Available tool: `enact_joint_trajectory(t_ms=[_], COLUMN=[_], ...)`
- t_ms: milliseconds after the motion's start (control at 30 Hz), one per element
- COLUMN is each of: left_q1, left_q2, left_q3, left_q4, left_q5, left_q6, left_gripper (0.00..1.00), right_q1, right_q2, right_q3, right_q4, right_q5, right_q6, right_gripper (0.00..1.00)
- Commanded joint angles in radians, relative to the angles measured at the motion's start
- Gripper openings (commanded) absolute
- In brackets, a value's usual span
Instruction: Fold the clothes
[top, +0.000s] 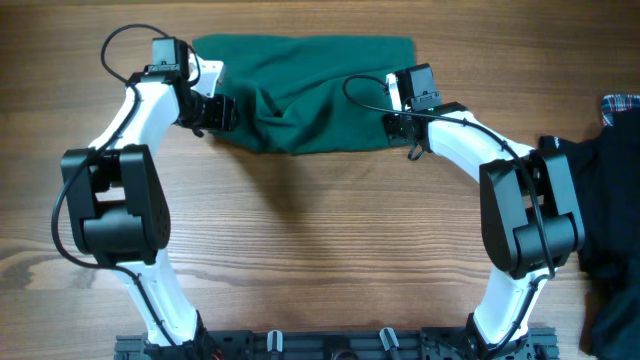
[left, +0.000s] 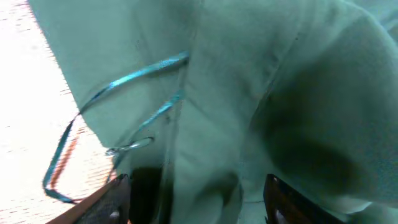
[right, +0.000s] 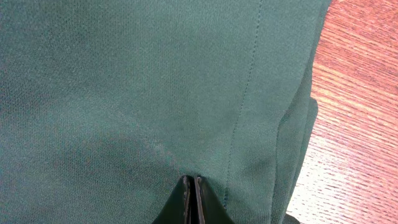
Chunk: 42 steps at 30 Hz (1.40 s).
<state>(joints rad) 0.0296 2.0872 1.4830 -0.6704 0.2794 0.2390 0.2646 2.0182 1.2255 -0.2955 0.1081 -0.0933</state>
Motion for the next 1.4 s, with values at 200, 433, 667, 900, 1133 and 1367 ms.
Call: enact_joint_trajectory(t_ms=[200, 433, 667, 900, 1133, 1367], left_q1=[-0.060, -0.058, -0.018, -0.005, -0.006, -0.100], left_q2=[0.008, 0.008, 0.008, -0.050, -0.213, -0.126], left_q3=[0.003, 0.003, 0.003, 0.017, 0.119, 0.089], left_q4=[-0.029, -0.094, -0.174, -0.101, -0.097, -0.153], left_q5=[-0.065, -0.309, -0.381, -0.382, -0.179, -0.036], left_q6=[0.016, -0.099, -0.200, -0.262, -0.327, -0.326], left_gripper=[0.24, 0.04, 0.04, 0.86, 0.81, 0.04], right_q1=[-0.004, -0.004, -0.004, -0.004, -0.004, -0.004], right_q2=[0.020, 0.020, 0.020, 0.020, 0.020, 0.020], right_q3=[-0.004, -0.004, -0.004, -0.004, -0.004, 0.001], right_q4=[-0.024, -0.046, -0.061, -0.061, -0.056, -0.034], right_q5=[-0.012, -0.012, -0.011, -0.012, -0.012, -0.154], right_q6=[0.018, 0.025, 0.025, 0.025, 0.025, 0.024], right_gripper=[0.05, 0.04, 0.04, 0.04, 0.11, 0.05])
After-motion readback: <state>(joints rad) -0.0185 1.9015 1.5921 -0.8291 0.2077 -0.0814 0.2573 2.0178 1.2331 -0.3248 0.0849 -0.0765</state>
